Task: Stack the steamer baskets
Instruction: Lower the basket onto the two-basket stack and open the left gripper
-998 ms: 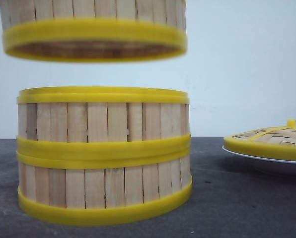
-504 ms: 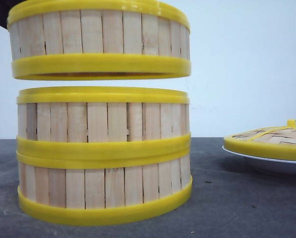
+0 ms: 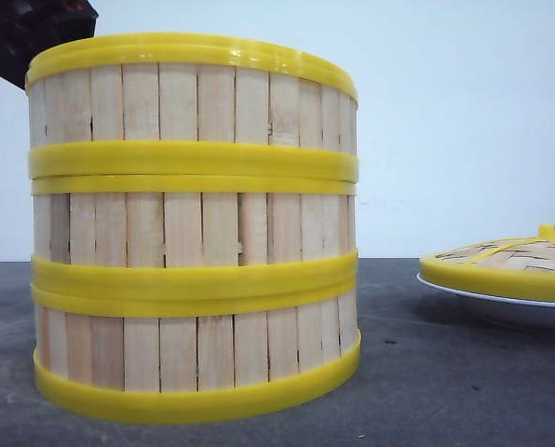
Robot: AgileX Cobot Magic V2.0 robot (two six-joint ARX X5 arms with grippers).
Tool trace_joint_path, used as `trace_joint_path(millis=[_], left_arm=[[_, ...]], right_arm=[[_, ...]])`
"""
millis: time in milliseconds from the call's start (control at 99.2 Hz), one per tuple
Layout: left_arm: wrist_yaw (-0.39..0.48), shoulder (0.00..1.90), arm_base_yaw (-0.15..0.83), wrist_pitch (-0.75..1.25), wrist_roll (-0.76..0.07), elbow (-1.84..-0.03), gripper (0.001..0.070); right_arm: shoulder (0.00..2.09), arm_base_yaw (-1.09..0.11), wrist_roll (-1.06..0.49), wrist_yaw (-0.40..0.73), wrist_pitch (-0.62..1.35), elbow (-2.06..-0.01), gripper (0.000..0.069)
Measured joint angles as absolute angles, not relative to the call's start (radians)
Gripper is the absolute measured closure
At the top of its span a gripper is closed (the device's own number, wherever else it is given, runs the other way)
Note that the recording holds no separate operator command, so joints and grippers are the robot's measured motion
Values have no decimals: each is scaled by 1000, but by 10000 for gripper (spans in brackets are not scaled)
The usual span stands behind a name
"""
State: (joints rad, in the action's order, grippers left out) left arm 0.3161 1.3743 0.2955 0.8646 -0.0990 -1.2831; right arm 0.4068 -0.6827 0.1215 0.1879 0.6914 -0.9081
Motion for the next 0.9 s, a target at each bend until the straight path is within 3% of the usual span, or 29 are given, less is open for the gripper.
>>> trace_joint_path(millis=[202, 373, 454, 726, 897], left_arm=[[317, 1378, 295, 864, -97, -1283, 663], [326, 1378, 295, 862, -97, -1283, 484], [328, 1378, 295, 855, -97, -1283, 443], [322, 1267, 290, 759, -97, -1283, 431], [190, 1078, 286, 705, -93, -1283, 434]], right_arm=[[407, -682, 122, 188, 691, -908, 369], [407, -682, 136, 188, 694, -908, 298], [407, -683, 138, 193, 701, -908, 280], [484, -682, 175, 280, 716, -908, 273], [617, -670, 207, 337, 714, -908, 273]])
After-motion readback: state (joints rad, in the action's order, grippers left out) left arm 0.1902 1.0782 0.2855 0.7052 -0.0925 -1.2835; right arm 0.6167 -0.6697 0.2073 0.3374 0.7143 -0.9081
